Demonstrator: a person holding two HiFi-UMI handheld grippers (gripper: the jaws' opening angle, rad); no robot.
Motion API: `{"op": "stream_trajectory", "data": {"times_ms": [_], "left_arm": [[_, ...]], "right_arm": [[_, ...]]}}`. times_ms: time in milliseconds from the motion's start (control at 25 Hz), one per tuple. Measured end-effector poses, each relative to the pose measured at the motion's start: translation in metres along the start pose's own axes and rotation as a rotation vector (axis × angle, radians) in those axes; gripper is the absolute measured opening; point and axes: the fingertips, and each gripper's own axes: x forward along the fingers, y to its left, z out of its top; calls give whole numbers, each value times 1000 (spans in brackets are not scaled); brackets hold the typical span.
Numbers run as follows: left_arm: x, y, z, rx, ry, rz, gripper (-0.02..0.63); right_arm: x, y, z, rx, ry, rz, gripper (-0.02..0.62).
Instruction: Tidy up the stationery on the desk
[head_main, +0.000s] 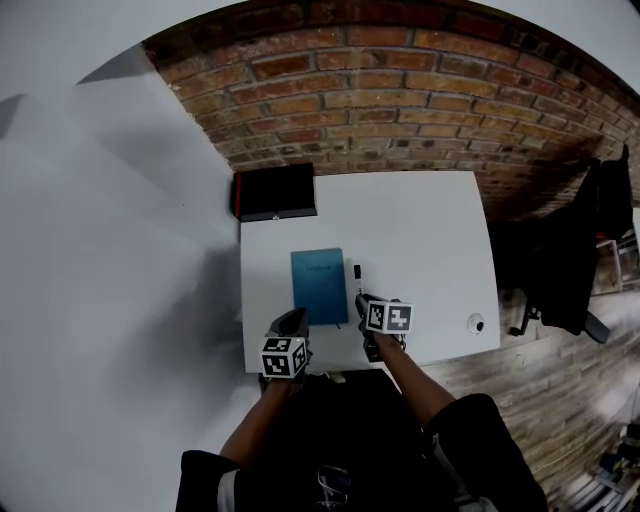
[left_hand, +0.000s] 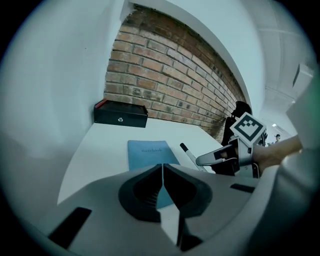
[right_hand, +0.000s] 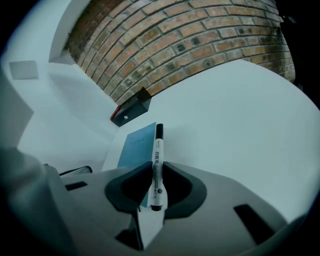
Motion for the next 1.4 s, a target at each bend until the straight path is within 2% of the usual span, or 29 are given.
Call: {"op": "stream_trajectory", "data": {"times_ms": [280, 480, 760, 1040, 1320, 1400], "left_arm": [[4, 16, 10, -59, -6, 102, 23], [3, 28, 10, -88, 4, 131, 23], [6, 42, 12, -83, 22, 118, 23], [6, 48, 8, -87, 38, 101, 23], [8, 54, 6, -91, 42, 85, 23], [9, 55, 7, -91, 40, 80, 23]], "right_arm": [[25, 1, 3, 74, 81, 71, 80], [35, 1, -5, 110, 135, 96, 80], [44, 8, -12, 132, 190, 145, 80], [46, 9, -15, 61, 232, 161, 81], [47, 12, -14, 18, 276, 142, 81], [47, 15, -14, 11, 282, 140, 109]]}}
